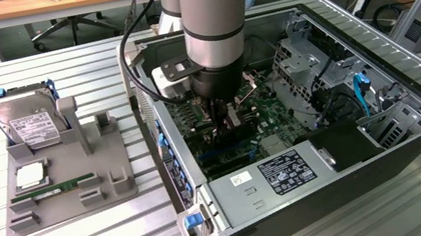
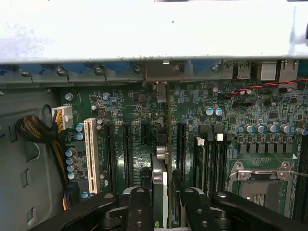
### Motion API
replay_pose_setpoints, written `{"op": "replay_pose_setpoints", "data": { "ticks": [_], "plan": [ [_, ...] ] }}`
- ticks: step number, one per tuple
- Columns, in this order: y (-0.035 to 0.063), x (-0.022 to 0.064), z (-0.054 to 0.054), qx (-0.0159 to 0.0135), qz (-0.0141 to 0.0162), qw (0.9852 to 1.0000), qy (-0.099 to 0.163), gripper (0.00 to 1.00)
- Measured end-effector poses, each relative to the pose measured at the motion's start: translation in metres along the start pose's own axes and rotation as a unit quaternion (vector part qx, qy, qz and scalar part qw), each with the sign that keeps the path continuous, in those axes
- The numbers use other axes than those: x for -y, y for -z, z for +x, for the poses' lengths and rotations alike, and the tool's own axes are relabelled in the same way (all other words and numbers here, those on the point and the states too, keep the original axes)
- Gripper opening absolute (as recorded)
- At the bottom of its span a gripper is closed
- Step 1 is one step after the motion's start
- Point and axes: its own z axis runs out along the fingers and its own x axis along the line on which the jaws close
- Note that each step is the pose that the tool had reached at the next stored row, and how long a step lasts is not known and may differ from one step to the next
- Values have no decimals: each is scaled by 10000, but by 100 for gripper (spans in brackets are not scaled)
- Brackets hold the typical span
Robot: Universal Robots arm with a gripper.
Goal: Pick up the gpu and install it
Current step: 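Insert the gpu into the slot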
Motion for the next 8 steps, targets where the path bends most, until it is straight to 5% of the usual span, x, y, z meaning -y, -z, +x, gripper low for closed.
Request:
{"op": "replay_pose_setpoints", "data": {
  "ticks": [8],
  "plan": [
    [-1,0,0,3,1,10000,28,27]
  ]
}}
